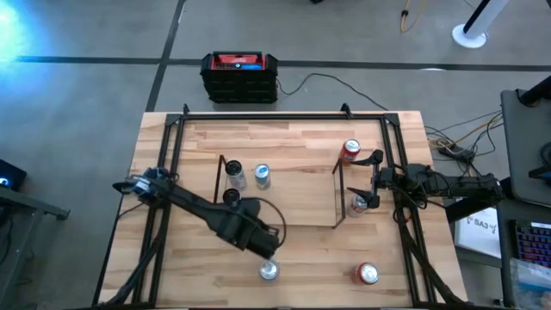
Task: Place canned beverage on shelf
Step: Put the blue soda can on the shelf aligned with the blue soda can
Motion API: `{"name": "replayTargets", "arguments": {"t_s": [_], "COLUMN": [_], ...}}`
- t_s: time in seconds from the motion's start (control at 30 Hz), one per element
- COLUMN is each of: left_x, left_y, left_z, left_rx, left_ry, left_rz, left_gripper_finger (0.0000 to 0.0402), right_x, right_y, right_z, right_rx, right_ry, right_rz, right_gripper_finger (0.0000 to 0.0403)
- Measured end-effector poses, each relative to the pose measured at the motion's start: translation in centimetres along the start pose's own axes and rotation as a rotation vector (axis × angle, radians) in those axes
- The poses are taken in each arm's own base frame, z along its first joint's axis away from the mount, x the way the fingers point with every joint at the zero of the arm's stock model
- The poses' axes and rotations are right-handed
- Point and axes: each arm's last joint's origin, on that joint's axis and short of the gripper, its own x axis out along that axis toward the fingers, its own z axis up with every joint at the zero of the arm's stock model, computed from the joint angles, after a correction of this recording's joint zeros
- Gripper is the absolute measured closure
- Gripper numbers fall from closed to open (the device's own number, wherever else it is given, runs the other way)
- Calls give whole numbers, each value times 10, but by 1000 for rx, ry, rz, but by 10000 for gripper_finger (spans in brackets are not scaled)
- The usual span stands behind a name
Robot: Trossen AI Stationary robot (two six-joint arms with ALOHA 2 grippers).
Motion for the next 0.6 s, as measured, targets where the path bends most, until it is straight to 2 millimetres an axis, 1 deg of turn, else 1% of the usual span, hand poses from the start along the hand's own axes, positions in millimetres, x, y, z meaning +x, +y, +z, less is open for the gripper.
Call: {"name": "replayTargets", "arguments": {"t_s": [0.13, 0.43, 0.6], "left_x": [1, -6, -4], "left_y": [-2, -4, -4], "left_z": [10, 26, 36], "left_rx": [22, 0, 65], "left_ry": [2, 4, -6], "left_rz": [-5, -30, -19], "left_gripper_finger": [172, 172, 172], "right_x": [0, 0, 0], "right_y": [0, 0, 0], "right_z": [0, 0, 0], "right_rx": [0, 0, 0], "right_ry": [0, 0, 0], "right_rz": [0, 1, 0], "right_gripper_finger": [5, 5, 5]}}
